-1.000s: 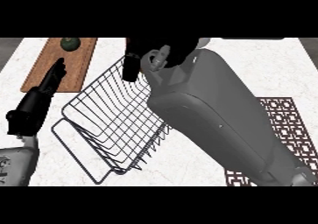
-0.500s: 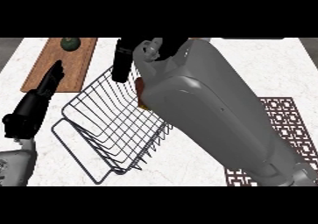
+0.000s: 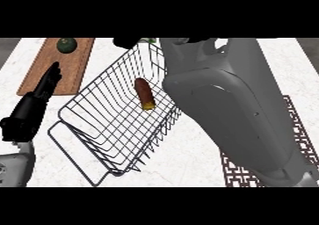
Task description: Pick the sweet potato from the placemat and place it in the basket
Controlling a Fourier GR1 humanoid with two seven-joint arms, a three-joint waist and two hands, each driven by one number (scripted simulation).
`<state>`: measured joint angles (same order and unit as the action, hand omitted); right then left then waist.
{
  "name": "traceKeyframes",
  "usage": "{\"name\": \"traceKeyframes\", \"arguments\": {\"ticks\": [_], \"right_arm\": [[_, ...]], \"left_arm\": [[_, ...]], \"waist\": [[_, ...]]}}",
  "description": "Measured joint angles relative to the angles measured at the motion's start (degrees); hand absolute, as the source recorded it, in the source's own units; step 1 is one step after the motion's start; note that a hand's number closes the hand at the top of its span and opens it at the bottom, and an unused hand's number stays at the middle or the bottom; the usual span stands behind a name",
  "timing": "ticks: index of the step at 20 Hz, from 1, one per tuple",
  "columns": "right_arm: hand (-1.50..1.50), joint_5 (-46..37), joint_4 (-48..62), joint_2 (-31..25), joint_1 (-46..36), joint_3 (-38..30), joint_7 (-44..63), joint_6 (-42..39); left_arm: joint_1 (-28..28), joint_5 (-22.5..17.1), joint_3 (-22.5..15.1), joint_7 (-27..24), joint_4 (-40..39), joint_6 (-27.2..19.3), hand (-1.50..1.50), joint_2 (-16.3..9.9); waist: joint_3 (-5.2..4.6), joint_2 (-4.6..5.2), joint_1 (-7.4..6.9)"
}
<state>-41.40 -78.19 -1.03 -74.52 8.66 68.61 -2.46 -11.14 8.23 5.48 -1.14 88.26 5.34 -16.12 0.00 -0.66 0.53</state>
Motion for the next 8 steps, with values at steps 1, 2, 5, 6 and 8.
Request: {"name": "traceKeyframes", "arguments": {"ticks": [1,2,5,6,8], "right_arm": [[-1.50,-1.60,-0.96,-0.43,0.52,-1.29,-0.20,1.05],[-1.50,-3.50,-1.78,-0.37,1.00,-2.27,-0.15,2.12],[-1.50,-8.11,-5.64,-1.12,3.72,-5.64,-0.25,4.62],[-1.50,-9.22,-7.29,-1.69,4.57,-7.08,-0.39,5.19],[-1.50,-11.59,-11.30,-2.13,6.89,-9.22,-0.44,5.94]], "left_arm": [[0.10,-0.05,0.19,0.08,0.07,-0.03,0.00,-0.10],[0.41,-0.20,0.39,-0.16,0.11,0.07,0.00,-0.20],[0.80,-0.29,0.70,0.29,0.64,-0.17,0.00,-0.14],[0.64,-0.30,0.89,0.66,0.80,-0.20,0.00,-0.34],[1.38,-0.76,1.46,0.30,0.94,0.21,0.00,-0.76]], "waist": [[0.00,-0.04,0.21],[0.01,-0.07,0.28],[0.05,-0.23,0.91],[0.07,-0.27,1.18],[0.08,-0.38,1.47]]}}
